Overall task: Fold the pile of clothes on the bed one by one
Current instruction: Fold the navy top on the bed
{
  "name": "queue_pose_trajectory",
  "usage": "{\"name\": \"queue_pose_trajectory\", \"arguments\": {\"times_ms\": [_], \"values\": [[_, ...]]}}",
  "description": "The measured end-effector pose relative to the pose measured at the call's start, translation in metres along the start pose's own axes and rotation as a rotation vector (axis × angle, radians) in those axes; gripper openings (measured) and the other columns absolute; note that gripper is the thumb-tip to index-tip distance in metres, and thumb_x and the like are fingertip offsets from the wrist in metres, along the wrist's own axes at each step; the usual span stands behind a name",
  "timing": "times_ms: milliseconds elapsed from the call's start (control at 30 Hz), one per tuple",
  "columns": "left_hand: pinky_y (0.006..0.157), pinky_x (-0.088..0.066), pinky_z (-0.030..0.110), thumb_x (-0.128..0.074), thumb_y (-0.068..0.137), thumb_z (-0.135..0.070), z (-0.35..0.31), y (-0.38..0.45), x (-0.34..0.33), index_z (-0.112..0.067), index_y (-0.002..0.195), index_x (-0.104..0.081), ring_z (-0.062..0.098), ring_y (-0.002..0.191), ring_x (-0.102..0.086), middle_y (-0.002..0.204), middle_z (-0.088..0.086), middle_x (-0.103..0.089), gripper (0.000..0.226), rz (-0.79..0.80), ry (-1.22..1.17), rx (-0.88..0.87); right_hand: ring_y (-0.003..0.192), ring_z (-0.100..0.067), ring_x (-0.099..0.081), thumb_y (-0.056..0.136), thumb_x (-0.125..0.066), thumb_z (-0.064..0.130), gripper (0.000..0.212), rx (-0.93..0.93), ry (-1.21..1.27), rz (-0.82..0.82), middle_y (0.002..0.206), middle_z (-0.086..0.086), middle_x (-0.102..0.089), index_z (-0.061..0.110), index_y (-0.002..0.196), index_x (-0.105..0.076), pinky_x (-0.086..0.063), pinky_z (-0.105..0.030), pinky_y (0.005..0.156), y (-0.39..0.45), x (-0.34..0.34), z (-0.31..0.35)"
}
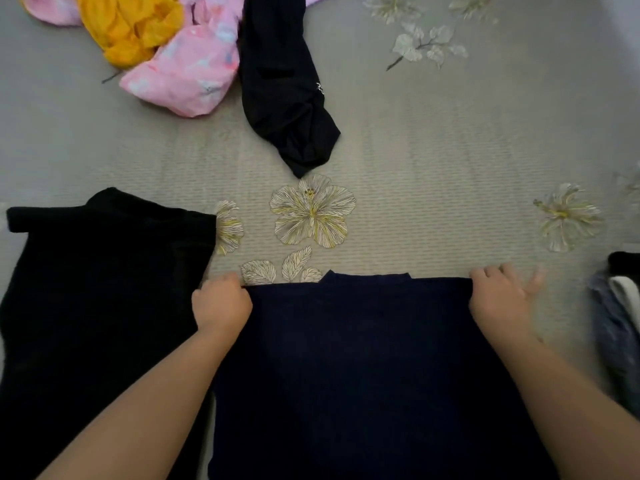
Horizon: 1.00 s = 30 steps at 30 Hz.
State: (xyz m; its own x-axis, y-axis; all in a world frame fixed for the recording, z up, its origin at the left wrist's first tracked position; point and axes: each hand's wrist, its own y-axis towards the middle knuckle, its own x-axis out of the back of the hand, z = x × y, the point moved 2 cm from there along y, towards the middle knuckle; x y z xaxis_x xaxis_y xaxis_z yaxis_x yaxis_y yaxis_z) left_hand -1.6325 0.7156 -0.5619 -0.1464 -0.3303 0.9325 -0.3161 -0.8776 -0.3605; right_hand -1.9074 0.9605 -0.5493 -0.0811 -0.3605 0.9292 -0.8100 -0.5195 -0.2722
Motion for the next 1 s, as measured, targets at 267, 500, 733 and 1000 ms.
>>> {"name": "queue_pose_trajectory", "arguments": {"times_ms": [267,500,733,1000], "values": [[0.101,-0.031,0.051,-0.048,0.073,0.011,-0.016,-0.018,-0.001,0.004,0.114,-0.056,0.040,0.121,-0.043,0.126,0.025,-0.050,0.043,-0.258,-0.130,-0.242,0.129,-0.042,-0.034,0.079,-0.055,-0.004,0.040,-0.102,0.415,-0.184,0.131,-0.028,-0.045,-0.002,0.119,-0.055,-0.001,-0.070,0.100,-0.027,-0.017,0.012],[0.105,-0.025,0.053,-0.029,0.092,-0.035,-0.006,-0.137,-0.047,-0.009,0.121,-0.049,0.033,0.123,-0.035,0.124,0.022,-0.056,0.045,-0.220,0.002,-0.598,0.120,-0.039,-0.047,0.098,-0.008,0.040,0.066,0.299,0.356,-0.110,0.124,-0.018,-0.058,0.008,0.114,-0.064,-0.024,-0.069,0.089,-0.156,-0.045,0.049],[0.102,-0.018,0.065,0.033,0.068,-0.067,0.038,-0.188,-0.087,-0.024,0.142,-0.025,0.038,0.139,-0.012,0.152,0.015,-0.018,0.104,0.277,0.205,-0.290,0.121,-0.031,-0.035,0.097,-0.001,0.046,0.073,0.348,0.270,0.230,0.125,-0.016,-0.057,0.011,0.116,-0.063,-0.036,-0.067,0.086,-0.221,-0.084,0.028],[0.110,-0.010,0.055,-0.044,0.094,-0.034,0.043,-0.191,-0.081,-0.016,0.145,-0.020,0.033,0.141,0.003,0.154,0.014,-0.003,0.059,0.132,-0.114,-0.319,0.129,-0.017,0.030,0.054,0.039,0.073,0.096,0.456,0.205,0.304,0.140,0.003,0.032,0.031,0.137,0.015,0.014,-0.051,0.107,-0.221,-0.087,0.018]]}}
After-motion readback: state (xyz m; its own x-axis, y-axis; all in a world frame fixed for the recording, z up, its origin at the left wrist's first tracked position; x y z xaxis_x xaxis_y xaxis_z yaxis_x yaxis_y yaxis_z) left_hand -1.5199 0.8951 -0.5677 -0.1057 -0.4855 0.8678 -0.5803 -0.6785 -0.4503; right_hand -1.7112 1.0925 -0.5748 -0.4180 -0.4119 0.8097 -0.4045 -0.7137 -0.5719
